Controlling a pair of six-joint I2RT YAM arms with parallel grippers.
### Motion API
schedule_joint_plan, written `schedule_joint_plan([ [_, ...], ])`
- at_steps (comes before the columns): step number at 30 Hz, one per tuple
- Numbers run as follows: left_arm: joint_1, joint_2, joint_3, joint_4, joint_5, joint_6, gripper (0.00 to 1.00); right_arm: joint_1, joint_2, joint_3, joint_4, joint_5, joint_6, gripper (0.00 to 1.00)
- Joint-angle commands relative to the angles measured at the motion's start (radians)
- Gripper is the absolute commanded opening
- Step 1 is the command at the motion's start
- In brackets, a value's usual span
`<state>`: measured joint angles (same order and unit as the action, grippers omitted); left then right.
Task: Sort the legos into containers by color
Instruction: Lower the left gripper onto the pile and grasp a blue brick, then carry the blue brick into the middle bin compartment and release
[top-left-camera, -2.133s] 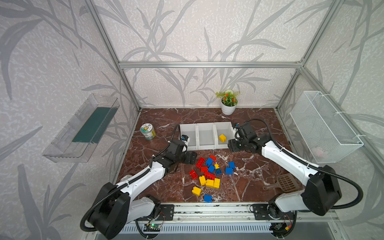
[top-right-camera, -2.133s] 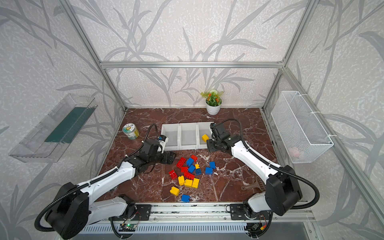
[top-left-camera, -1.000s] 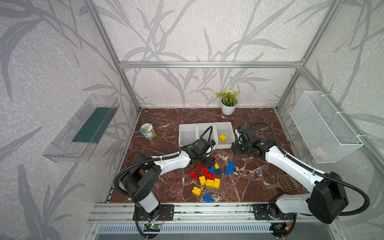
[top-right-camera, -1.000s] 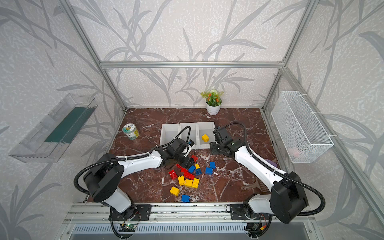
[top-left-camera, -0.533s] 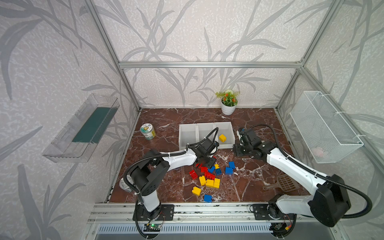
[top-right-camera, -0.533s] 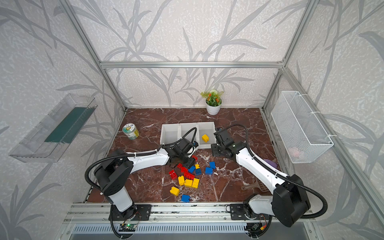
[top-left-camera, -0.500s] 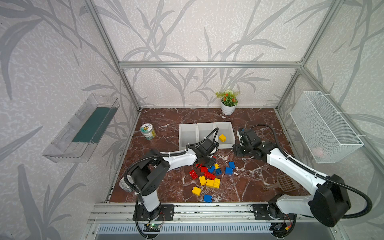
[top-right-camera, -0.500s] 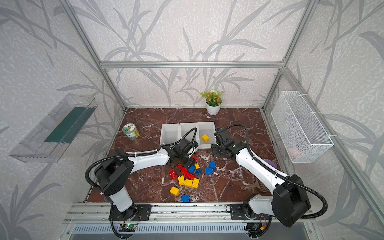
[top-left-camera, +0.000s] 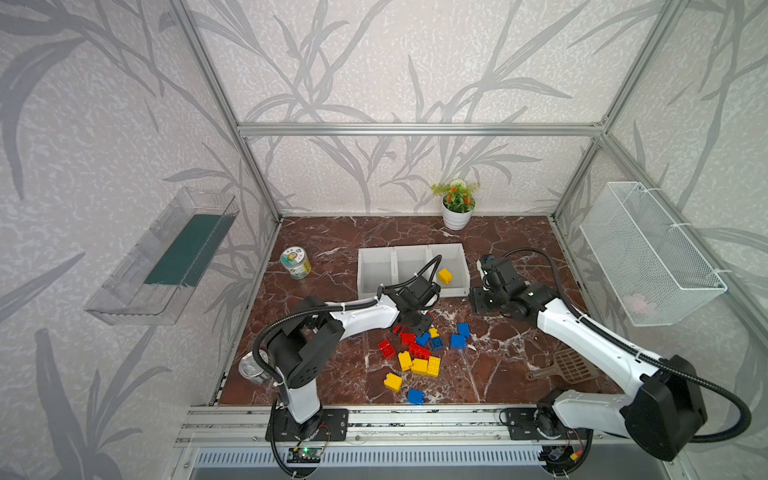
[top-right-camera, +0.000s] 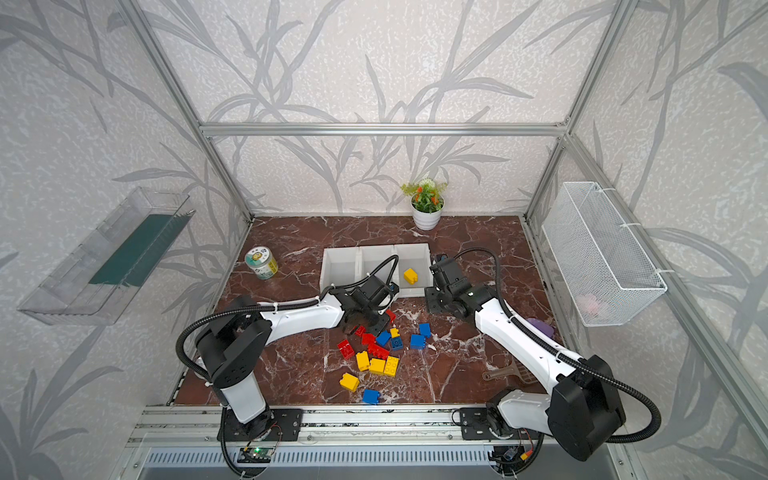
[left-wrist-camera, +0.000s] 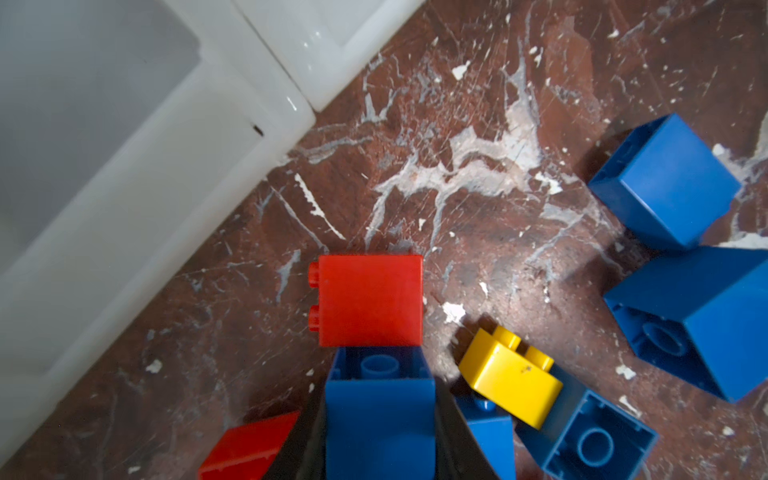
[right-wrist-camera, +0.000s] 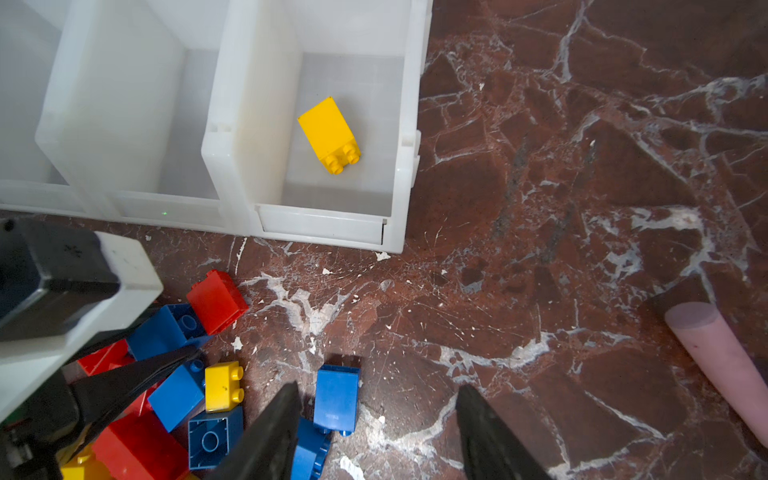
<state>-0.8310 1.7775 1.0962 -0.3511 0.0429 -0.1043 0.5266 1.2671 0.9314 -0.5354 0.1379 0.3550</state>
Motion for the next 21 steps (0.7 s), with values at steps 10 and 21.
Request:
schedule_joint_plan([
  [10, 0.088, -0.019, 0.254, -0.027, -0.135, 0.081, 0.26, -0.007, -0.033, 0.04, -0.025, 0.043, -0.056, 0.61],
  [21, 0.202, 0.117, 0.313, 0.059, -0.123, 0.075, 0.27, -0.011, -0.048, 0.045, -0.043, 0.057, -0.051, 0.61],
])
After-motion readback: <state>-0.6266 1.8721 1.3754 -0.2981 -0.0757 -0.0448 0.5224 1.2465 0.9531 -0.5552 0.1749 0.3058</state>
